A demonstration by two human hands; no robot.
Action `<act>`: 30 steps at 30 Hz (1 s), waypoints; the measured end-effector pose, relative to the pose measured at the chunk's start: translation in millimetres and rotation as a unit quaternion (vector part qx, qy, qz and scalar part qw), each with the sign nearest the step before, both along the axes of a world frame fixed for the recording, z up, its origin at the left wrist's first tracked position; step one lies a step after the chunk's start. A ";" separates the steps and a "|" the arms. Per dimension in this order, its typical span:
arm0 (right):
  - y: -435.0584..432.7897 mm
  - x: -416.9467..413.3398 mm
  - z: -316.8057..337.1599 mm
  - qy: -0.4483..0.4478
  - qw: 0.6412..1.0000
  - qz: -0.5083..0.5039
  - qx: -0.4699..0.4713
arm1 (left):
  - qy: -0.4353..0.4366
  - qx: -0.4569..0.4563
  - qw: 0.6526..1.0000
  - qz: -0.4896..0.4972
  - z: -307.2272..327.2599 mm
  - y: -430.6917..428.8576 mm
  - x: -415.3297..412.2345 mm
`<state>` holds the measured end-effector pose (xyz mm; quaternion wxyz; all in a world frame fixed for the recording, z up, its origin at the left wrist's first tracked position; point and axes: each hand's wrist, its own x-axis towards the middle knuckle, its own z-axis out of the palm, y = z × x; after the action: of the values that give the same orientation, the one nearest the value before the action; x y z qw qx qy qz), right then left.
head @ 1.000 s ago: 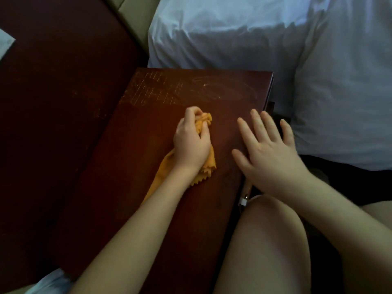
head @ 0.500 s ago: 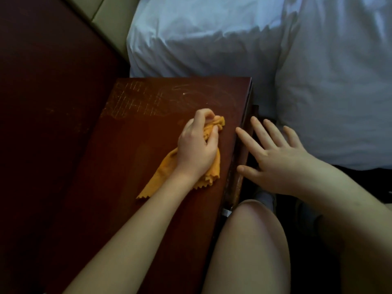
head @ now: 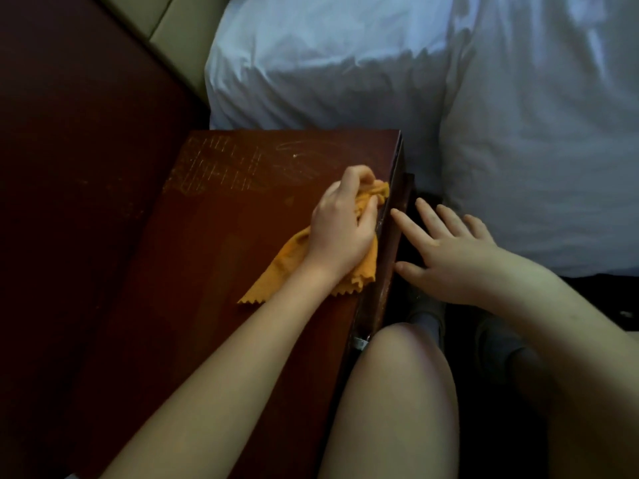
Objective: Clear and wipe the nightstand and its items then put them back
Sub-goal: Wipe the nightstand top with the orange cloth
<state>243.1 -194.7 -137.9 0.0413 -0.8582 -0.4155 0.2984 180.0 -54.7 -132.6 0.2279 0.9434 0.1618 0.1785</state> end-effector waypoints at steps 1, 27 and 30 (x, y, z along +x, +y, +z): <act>-2.4 1.8 -0.5 -0.003 1.000 -0.002 -0.001 | 0.001 -0.006 1.000 -0.009 -0.5 2.0 -4.9; -1.7 0.2 0.9 0.100 0.964 -0.103 0.225 | -0.014 -0.035 0.988 0.150 -0.9 -9.4 0.9; -4.0 -26.2 11.5 0.163 0.917 -0.141 0.335 | -0.032 -0.112 0.976 0.184 6.1 -14.2 -1.3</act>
<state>216.8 -198.7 -126.4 0.4355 -0.7832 -0.3529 0.2690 178.7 -68.9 -126.5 0.3000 0.8598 0.3445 0.2282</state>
